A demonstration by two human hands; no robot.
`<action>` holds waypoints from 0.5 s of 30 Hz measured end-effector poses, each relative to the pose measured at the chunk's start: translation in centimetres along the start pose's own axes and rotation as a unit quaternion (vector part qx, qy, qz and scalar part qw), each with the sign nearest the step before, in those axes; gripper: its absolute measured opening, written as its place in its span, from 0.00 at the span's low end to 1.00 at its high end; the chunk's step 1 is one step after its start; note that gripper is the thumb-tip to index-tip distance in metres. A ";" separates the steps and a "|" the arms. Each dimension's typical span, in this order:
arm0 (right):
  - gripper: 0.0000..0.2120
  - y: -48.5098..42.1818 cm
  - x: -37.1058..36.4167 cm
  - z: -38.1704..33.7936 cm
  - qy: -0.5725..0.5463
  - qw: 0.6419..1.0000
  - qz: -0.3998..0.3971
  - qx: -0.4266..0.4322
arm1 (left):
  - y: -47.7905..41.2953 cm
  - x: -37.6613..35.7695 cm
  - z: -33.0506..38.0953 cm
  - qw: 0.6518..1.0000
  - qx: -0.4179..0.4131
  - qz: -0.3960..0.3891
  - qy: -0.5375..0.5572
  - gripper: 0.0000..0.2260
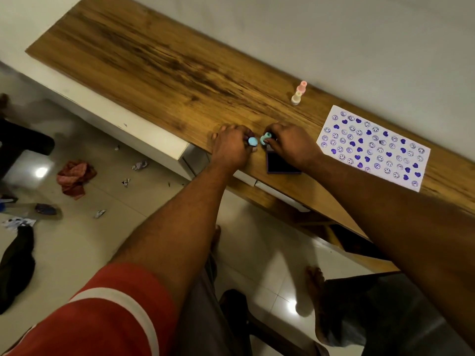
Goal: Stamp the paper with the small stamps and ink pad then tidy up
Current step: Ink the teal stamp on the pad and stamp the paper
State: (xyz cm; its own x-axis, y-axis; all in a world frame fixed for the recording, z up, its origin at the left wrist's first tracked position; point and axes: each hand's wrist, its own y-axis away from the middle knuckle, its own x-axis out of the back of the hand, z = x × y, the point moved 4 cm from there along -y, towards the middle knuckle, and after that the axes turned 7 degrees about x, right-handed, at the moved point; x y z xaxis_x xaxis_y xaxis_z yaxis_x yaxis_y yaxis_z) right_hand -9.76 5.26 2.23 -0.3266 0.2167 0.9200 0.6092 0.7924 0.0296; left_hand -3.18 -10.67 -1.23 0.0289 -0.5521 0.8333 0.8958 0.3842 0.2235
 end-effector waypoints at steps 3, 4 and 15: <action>0.15 2.6 0.6 0.4 0.006 1.000 -0.004 -0.014 | 0.2 0.1 0.0 1.000 -0.012 -0.006 -0.011 0.17; 0.15 3.5 0.7 0.6 0.004 1.000 -0.007 -0.022 | 0.3 0.0 0.0 1.000 -0.014 -0.009 -0.013 0.18; 0.16 7.9 -0.1 0.6 0.025 0.998 -0.002 -0.059 | 2.3 -0.3 2.3 0.976 -0.167 -0.065 -0.125 0.42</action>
State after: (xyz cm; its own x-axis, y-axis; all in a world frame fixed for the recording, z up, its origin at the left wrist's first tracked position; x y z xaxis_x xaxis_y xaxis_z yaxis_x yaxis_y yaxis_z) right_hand -5.35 11.81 2.19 -0.2949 0.1829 0.9379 0.6895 0.7203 0.0763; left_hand -2.15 -7.86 0.20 -0.1658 -0.3664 0.9156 0.9806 0.0371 0.1924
